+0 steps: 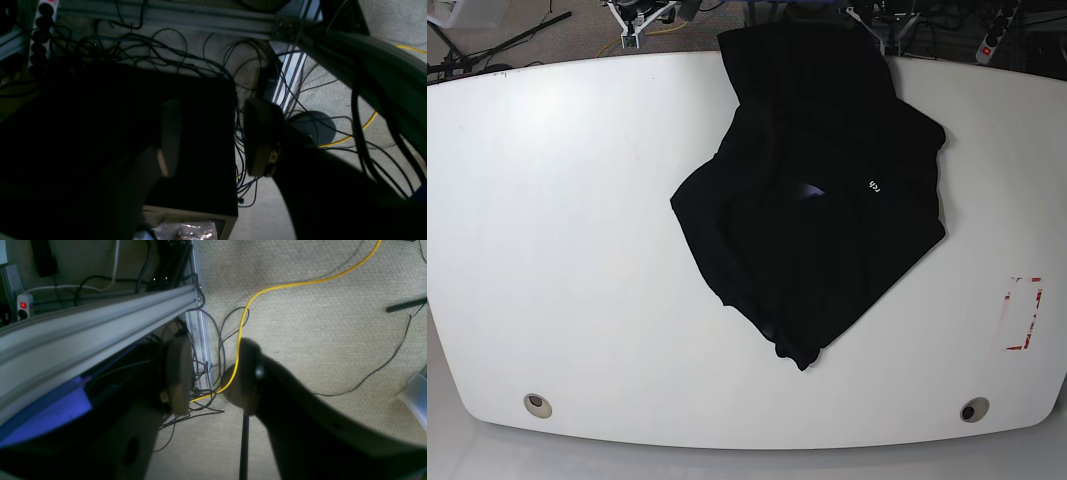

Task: Fold the T-shirt properly

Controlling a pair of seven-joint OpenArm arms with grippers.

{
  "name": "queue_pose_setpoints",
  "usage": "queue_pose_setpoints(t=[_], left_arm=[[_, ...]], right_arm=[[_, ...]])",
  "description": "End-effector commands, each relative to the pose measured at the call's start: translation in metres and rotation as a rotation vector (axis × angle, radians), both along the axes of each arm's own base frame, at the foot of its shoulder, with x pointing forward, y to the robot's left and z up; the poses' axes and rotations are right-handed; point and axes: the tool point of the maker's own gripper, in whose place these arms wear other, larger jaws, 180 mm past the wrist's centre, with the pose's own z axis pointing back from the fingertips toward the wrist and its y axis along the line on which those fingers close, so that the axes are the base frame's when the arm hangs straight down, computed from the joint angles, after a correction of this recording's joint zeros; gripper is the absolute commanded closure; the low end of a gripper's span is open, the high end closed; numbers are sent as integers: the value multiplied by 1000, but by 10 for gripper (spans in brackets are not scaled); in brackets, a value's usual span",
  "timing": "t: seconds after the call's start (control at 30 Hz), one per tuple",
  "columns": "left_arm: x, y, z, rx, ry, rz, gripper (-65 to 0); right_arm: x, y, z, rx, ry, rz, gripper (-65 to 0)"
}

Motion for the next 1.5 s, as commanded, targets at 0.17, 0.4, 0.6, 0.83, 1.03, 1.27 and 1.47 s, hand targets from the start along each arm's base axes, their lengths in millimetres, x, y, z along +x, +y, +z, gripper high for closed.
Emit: queue_pose_setpoints(t=[0.17, 0.4, 0.6, 0.83, 1.03, 1.27, 1.47], left_arm=[[-24, -7, 0, -10, 33, -2, -279], [-23, -4, 2, -2, 10, -8, -279], [-20, 3, 9, 19, -62, -28, -278], [-28, 11, 23, 41, -118, -45, -275], [-41, 19, 45, 64, -171, -76, -275], [-58, 20, 76, 78, -221, -108, -275], [-63, 19, 117, 88, -292, -149, -275]], right_arm=[[10, 9, 0, 16, -22, -6, -220], [8, 16, 0, 28, -22, -8, -219], [-2, 17, 0, 28, -7, -8, -217], [-19, 8, 14, -1, -54, 15, -217], [-34, 1, 31, -26, -90, 40, -217], [-53, -5, 60, -47, -139, 83, -217], [-75, -7, 90, -62, -159, 117, -217]])
